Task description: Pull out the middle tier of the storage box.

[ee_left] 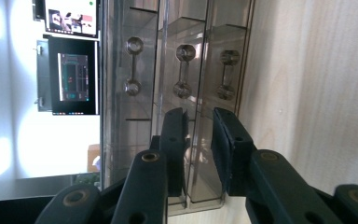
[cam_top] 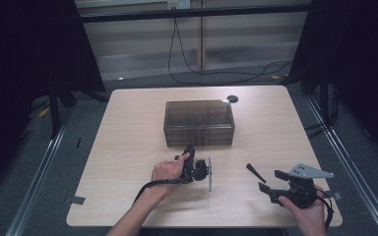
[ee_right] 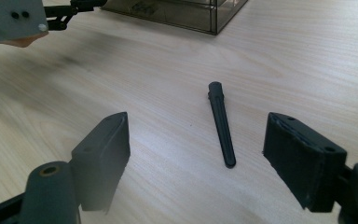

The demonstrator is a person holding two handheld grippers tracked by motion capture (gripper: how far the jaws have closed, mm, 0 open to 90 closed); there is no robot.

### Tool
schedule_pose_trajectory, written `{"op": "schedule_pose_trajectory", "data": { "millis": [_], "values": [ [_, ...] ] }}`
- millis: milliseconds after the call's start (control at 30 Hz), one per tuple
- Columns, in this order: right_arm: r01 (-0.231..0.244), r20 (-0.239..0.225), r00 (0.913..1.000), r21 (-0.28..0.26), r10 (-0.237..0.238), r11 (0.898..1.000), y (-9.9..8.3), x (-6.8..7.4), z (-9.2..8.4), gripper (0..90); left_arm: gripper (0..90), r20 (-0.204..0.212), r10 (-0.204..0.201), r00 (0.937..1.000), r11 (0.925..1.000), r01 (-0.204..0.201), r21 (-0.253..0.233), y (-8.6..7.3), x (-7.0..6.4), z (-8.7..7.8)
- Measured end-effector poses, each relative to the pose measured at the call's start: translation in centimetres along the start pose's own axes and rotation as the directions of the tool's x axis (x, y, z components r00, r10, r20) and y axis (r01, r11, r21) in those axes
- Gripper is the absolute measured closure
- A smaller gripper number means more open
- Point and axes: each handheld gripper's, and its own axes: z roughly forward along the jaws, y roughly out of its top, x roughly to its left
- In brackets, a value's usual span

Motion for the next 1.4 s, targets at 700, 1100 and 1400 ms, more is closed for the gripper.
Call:
{"op": "schedule_pose_trajectory", "data": {
  "millis": [700,1100,1400],
  "values": [
    [-0.004,-0.011,0.9999,0.002,0.004,1.000,0.0,0.0,0.0,23.0,78.6,-0.024,-0.006,0.9997,0.9996,0.007,0.028,0.8,0.6,1.5],
    [-0.007,-0.015,0.9999,0.003,0.007,1.000,0.0,0.0,0.0,23.2,78.7,-0.031,0.056,0.9979,0.9952,-0.054,0.082,1.1,0.0,2.8],
    [-0.009,-0.017,0.9998,0.000,0.009,1.000,-0.1,0.0,-0.1,23.2,79.1,-0.060,0.087,0.9944,0.9930,-0.082,0.085,1.3,-0.2,3.3]
  ]
}}
